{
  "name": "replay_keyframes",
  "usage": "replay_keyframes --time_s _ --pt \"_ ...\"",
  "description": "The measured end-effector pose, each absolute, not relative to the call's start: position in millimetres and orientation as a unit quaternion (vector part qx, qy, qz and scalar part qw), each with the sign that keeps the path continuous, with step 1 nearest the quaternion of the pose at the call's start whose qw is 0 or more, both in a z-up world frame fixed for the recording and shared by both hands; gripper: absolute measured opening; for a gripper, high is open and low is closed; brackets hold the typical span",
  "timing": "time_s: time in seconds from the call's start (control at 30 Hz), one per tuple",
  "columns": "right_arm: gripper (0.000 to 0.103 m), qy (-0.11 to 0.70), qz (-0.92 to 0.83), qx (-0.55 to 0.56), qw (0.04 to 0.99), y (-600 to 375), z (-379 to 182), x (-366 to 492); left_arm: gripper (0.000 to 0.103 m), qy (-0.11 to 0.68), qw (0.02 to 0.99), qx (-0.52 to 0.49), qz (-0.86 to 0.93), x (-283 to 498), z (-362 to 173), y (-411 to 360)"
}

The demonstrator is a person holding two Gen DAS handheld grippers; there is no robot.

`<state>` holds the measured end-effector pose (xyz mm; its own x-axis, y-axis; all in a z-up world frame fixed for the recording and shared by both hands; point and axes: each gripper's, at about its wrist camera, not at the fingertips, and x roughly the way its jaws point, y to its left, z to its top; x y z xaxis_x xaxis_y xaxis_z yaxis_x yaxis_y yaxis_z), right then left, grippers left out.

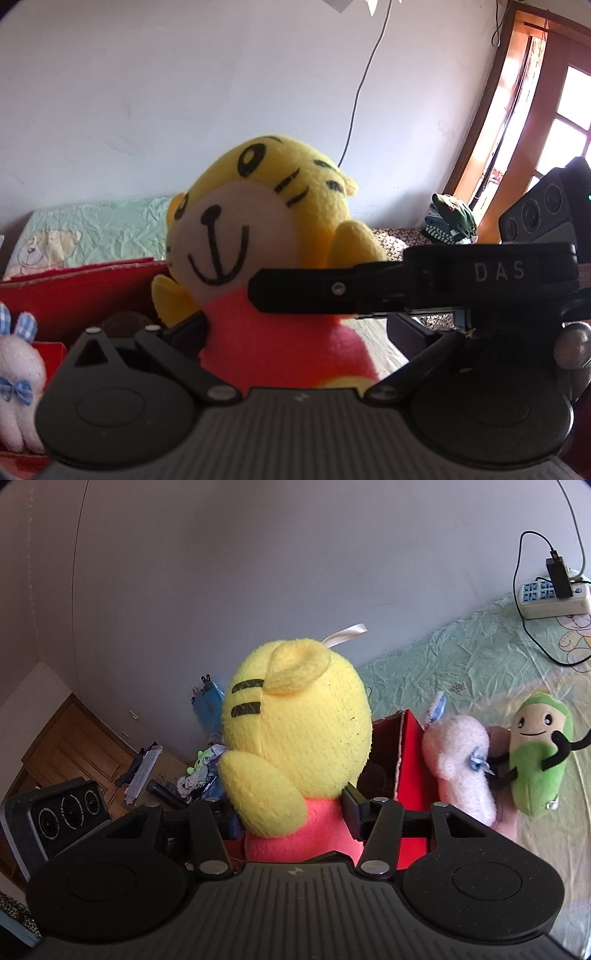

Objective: Organize objects
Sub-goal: 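Lift the tiger plush and carry it with the right gripper to the red box, then lower the tiger into the box and open the right gripper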

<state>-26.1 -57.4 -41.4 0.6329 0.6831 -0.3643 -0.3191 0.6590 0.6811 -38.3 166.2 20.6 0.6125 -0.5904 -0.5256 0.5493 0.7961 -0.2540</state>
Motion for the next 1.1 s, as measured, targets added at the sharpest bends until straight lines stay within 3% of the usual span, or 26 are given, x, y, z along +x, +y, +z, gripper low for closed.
replay_keyframes --time_s 0.77,1.1 --pt "0.054 0.41 0.158 0.214 0.872 17 -88 21 0.096 0.406 0.85 -0.072 -0.328 30 -54 230" --pt "0.057 0.394 0.147 0.19 0.887 20 -91 17 0.098 0.415 0.85 -0.064 -0.319 30 -59 221"
